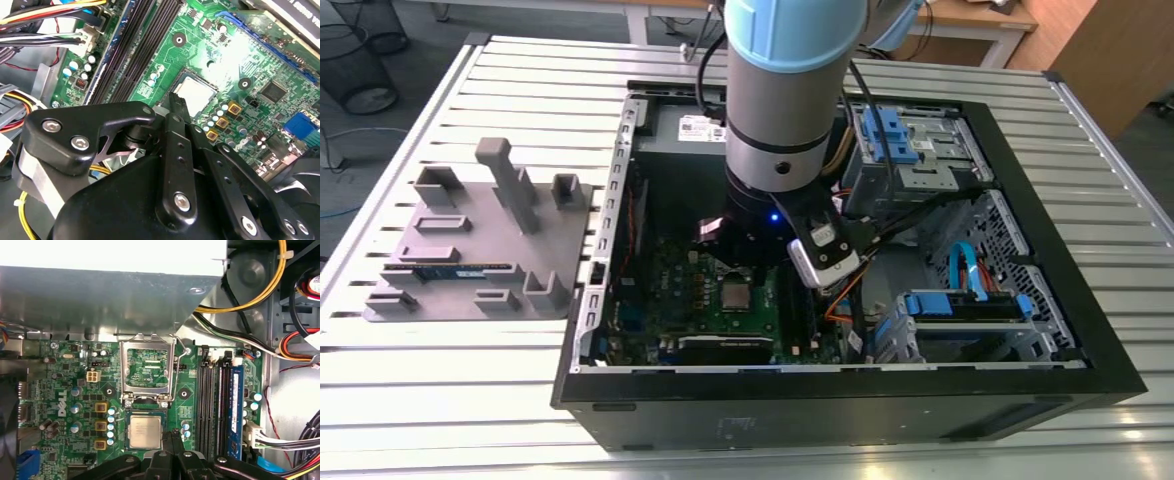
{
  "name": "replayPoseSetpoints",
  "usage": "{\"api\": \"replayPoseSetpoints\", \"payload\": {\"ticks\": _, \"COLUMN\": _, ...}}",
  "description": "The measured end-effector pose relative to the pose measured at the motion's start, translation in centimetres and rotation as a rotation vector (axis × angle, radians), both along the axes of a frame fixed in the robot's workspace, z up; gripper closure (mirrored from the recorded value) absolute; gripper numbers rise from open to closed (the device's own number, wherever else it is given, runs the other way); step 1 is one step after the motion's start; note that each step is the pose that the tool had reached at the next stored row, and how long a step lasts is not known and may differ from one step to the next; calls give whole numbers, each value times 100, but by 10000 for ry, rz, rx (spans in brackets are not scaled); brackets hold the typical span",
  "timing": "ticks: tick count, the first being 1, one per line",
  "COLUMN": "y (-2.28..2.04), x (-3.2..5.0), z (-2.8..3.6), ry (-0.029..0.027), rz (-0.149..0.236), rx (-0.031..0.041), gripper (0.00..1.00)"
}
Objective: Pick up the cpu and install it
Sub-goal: 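Close the cpu cover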
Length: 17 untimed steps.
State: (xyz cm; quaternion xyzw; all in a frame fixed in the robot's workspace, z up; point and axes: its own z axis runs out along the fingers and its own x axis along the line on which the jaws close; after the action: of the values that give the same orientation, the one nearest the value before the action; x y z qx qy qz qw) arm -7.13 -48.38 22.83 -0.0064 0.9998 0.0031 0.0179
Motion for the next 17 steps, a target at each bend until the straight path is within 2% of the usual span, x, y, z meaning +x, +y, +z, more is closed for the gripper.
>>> {"api": "replayPoseSetpoints", "payload": {"ticks": 6, "y": 25, "x": 29, "z": -7, "ry": 0, "rz": -2, "rx": 2, "gripper": 89}}
{"api": "replayPoseSetpoints", "payload": {"ticks": 9, "y": 45, "x": 35, "z": -13, "ry": 0, "rz": 1, "rx": 30, "gripper": 89}}
{"api": "replayPoseSetpoints", "payload": {"ticks": 14, "y": 94, "x": 39, "z": -22, "ry": 0, "rz": 0, "rx": 60, "gripper": 89}}
{"api": "replayPoseSetpoints", "payload": {"ticks": 17, "y": 140, "x": 40, "z": -27, "ry": 0, "rz": -1, "rx": 82, "gripper": 89}}
